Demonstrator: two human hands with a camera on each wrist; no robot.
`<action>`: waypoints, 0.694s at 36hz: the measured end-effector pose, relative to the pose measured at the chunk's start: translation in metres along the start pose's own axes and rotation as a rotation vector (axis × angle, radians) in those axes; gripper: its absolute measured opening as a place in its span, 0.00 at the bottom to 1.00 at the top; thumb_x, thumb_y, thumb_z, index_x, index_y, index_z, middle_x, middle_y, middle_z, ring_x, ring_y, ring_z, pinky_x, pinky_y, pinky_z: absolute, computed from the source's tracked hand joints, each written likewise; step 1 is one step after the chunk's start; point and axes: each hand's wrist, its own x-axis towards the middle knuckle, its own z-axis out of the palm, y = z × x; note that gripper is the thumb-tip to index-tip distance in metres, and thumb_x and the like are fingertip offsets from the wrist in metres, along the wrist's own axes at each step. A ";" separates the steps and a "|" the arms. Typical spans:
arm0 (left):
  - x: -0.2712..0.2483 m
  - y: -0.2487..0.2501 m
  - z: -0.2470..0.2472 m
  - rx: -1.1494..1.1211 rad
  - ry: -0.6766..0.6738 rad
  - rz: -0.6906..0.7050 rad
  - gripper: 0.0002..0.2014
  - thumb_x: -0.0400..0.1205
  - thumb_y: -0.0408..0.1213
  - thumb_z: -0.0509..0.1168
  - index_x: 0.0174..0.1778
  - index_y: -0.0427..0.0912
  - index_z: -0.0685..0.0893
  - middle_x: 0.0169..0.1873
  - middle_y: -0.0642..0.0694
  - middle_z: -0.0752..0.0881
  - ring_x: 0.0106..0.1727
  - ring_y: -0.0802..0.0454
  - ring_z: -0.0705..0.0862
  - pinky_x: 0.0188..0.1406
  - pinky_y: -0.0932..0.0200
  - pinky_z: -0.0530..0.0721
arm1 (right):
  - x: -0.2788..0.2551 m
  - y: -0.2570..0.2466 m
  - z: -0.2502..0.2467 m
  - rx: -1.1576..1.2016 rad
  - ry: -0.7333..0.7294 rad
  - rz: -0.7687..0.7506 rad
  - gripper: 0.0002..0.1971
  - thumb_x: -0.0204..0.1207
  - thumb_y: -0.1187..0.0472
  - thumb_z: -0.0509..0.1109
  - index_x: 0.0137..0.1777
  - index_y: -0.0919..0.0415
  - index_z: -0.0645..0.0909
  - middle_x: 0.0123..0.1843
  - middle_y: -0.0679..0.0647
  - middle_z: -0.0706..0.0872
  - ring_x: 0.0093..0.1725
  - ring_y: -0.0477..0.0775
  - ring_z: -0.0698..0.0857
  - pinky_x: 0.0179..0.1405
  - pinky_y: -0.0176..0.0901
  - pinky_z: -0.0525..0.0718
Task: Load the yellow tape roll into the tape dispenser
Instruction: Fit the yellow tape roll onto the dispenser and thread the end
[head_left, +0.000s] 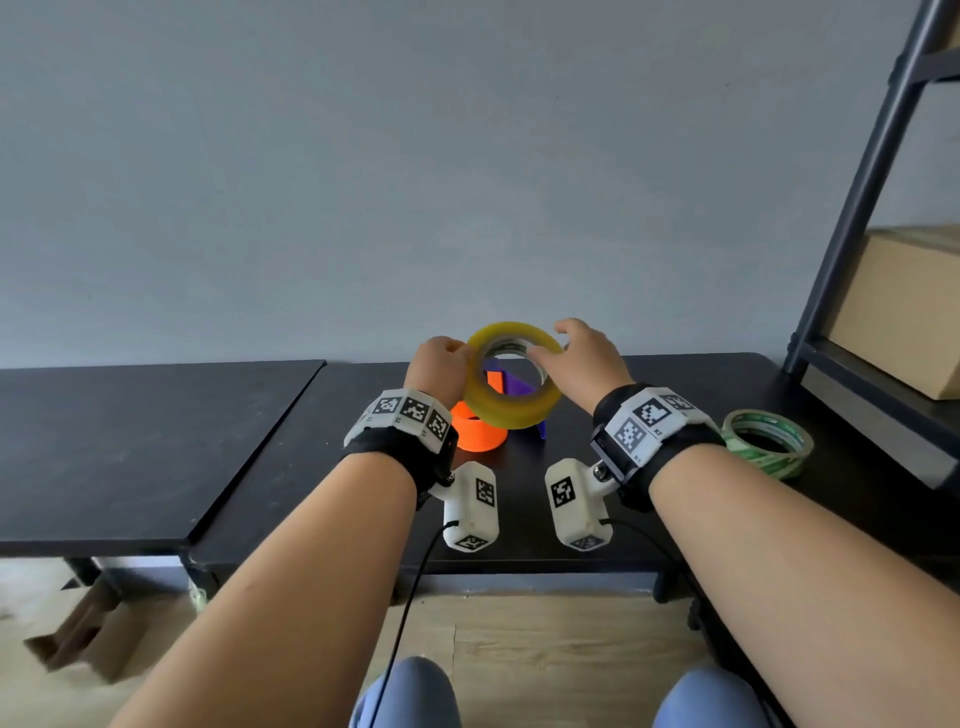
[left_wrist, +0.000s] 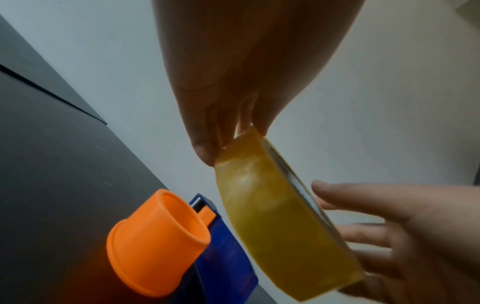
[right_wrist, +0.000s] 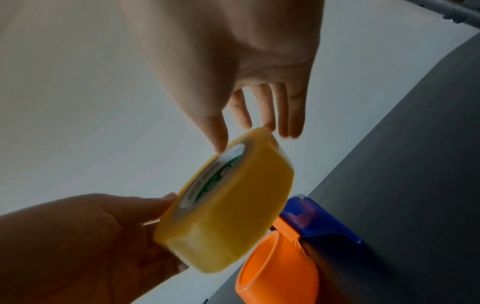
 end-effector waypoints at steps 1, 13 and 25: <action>0.002 -0.003 -0.002 0.004 0.005 0.006 0.14 0.85 0.36 0.59 0.58 0.33 0.85 0.43 0.35 0.87 0.49 0.35 0.88 0.57 0.41 0.87 | -0.001 -0.001 0.002 0.000 -0.029 -0.007 0.21 0.79 0.47 0.68 0.64 0.61 0.80 0.56 0.58 0.85 0.58 0.62 0.84 0.50 0.47 0.80; 0.003 -0.017 -0.009 0.014 0.056 -0.003 0.11 0.82 0.46 0.64 0.36 0.45 0.81 0.33 0.41 0.78 0.36 0.48 0.75 0.39 0.56 0.72 | 0.000 0.002 0.034 0.161 0.021 0.187 0.10 0.79 0.55 0.63 0.40 0.62 0.75 0.33 0.55 0.83 0.20 0.56 0.86 0.12 0.33 0.71; 0.008 -0.032 -0.009 -0.055 0.026 -0.110 0.05 0.75 0.45 0.71 0.40 0.49 0.89 0.45 0.40 0.92 0.50 0.40 0.91 0.56 0.42 0.89 | 0.011 -0.003 0.051 0.163 -0.007 0.258 0.17 0.80 0.51 0.65 0.58 0.66 0.79 0.49 0.61 0.89 0.22 0.57 0.88 0.13 0.36 0.77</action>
